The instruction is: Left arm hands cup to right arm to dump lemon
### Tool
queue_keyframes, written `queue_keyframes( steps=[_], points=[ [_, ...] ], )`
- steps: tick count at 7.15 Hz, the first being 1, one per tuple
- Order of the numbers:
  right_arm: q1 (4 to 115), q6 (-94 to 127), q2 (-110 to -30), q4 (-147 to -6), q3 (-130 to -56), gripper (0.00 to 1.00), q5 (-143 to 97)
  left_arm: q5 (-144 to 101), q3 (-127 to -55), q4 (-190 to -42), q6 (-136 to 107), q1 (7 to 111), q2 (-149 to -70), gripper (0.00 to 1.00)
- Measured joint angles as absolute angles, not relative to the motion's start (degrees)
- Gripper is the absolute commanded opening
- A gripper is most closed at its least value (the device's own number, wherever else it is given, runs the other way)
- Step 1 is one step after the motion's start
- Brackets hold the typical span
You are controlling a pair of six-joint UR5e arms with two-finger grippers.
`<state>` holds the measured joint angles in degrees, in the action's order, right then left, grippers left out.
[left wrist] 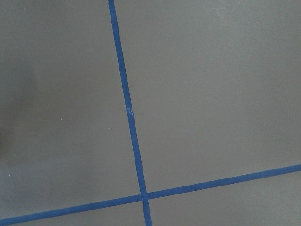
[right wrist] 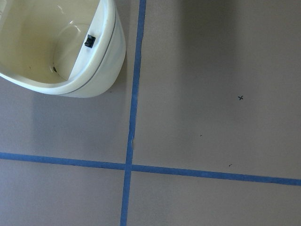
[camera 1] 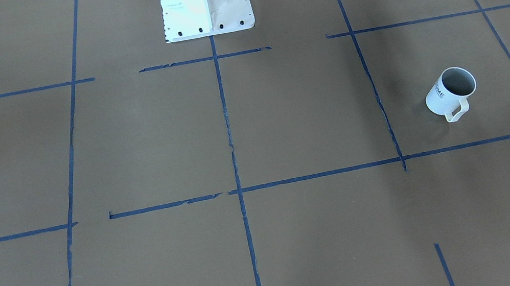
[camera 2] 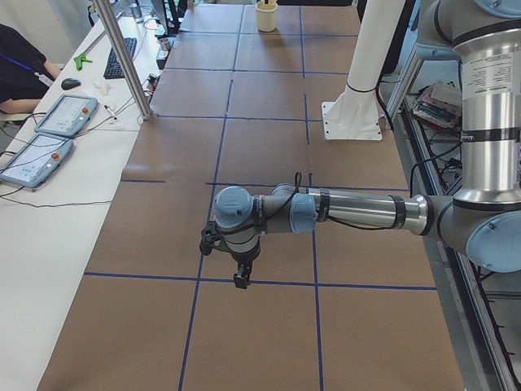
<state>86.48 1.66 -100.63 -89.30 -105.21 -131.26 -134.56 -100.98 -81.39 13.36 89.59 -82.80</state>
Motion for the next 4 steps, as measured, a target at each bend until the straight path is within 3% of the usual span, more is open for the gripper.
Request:
queue_keyframes(
  steps=[4],
  points=[
    [86.1, 2.3, -99.6, -89.0, -105.3, 1.00, -131.6, -134.3, -102.0, -81.4, 13.3, 89.4, -82.9, 1.00]
  ],
)
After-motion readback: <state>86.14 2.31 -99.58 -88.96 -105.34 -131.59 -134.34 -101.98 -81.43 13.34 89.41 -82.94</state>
